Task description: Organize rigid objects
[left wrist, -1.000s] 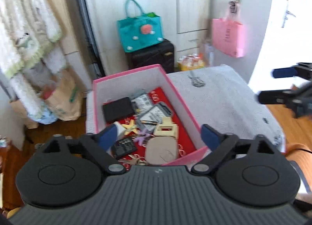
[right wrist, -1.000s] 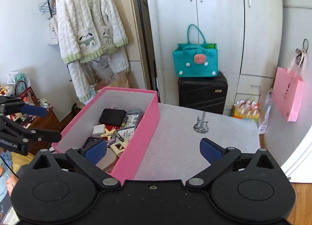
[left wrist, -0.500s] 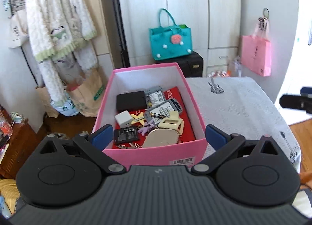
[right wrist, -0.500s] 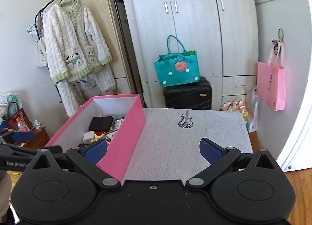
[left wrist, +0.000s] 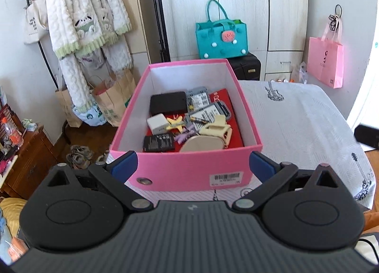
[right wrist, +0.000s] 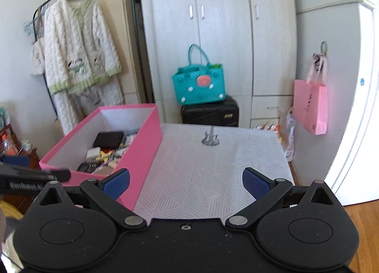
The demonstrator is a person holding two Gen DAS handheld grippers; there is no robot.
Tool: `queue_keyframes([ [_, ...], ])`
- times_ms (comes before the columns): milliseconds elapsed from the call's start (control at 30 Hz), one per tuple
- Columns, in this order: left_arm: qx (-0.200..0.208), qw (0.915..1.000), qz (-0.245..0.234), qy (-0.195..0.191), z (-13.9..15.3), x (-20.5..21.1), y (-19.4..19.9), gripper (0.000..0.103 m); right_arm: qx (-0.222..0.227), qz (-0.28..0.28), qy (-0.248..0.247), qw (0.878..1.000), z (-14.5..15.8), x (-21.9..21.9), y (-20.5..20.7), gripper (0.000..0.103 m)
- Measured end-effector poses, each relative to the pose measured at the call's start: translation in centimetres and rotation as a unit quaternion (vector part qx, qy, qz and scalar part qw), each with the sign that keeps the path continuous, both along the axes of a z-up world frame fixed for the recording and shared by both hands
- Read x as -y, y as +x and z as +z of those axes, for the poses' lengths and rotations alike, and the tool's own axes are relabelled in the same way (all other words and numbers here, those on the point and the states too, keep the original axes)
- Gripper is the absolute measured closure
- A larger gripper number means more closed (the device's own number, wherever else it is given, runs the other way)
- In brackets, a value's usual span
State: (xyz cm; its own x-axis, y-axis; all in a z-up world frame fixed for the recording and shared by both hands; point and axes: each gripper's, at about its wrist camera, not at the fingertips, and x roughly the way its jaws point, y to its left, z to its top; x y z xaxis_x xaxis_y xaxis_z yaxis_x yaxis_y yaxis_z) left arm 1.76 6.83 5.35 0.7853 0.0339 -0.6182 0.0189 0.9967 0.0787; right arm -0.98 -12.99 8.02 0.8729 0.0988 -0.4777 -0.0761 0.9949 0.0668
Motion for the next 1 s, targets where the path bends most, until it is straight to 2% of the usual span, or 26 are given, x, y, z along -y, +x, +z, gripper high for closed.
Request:
queue_keyframes([
  [133, 0.002, 1.0000, 0.002, 0.005, 0.0, 0.3, -0.4, 0.001, 0.003, -0.003, -0.008, 1.000, 0.4, 0.1, -0.5, 0.000],
  [500, 0.010, 0.9998, 0.008, -0.014, -0.1, 0.0, -1.2, 0.001, 0.025, -0.016, 0.005, 1.000, 0.9, 0.0, -2.0, 0.000],
  [600, 0.007, 0.9996, 0.002, -0.026, -0.3, -0.1, -1.1, 0.001, 0.020, -0.020, 0.001, 1.000, 0.8, 0.0, -1.9, 0.000],
  [1000, 0.015, 0.9994, 0.009, -0.031, -0.9, -0.1, -1.3, 0.001, 0.001, -0.023, -0.005, 1.000, -0.6, -0.4, -1.7, 0.000],
])
